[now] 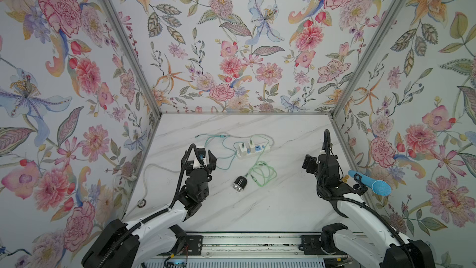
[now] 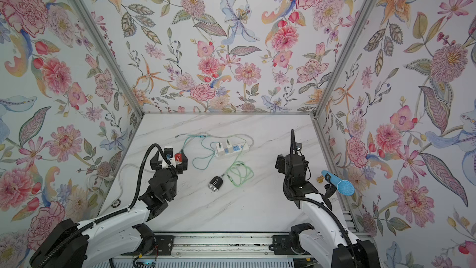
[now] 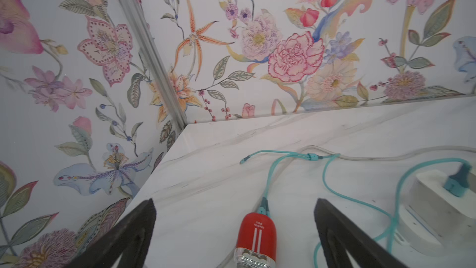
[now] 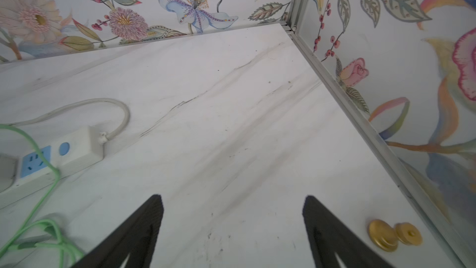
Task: Charge the electric shaver
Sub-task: Reset both arms
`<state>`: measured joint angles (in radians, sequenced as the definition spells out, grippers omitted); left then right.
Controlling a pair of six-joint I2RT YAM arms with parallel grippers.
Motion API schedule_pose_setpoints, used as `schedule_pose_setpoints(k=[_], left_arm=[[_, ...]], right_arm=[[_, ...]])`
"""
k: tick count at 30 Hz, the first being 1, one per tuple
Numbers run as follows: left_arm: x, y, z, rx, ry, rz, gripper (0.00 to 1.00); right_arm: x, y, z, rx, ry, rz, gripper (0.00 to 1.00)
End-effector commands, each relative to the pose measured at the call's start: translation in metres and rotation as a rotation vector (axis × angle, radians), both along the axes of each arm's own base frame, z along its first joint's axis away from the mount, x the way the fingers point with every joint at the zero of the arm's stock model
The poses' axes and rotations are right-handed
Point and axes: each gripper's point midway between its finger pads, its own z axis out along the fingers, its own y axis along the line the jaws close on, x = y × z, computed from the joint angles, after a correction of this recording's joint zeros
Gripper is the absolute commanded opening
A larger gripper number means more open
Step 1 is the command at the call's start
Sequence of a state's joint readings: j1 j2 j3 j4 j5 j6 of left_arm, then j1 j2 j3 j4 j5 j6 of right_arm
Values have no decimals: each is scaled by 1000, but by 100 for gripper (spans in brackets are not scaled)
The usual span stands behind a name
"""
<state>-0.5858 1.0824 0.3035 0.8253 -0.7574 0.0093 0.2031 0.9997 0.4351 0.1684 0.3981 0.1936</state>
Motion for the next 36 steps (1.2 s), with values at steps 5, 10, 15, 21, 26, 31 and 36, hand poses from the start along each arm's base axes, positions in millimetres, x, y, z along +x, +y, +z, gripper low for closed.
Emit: schedule_pose_setpoints(k=[5, 10, 15, 21, 26, 31, 36], left_arm=[[1, 88, -18, -34, -88, 211, 99], [7, 90, -41, -19, -88, 122, 99], [33, 84, -61, -28, -40, 6, 99], [32, 86, -70, -29, -28, 14, 99], [42, 93, -68, -43, -12, 65, 99], [43, 91, -69, -37, -9, 56, 99], [40, 95, -69, -46, -15, 79, 99]], right_arm=[[19, -32, -6, -56, -171, -22, 90], [31, -26, -16, -49, -222, 41, 95], [50, -13, -23, -61, -212, 137, 98], [55, -1, -38, -97, -218, 180, 100], [55, 0, -40, -98, -205, 186, 100], [56, 0, -40, -91, -204, 190, 100], [56, 0, -40, -89, -204, 190, 100]])
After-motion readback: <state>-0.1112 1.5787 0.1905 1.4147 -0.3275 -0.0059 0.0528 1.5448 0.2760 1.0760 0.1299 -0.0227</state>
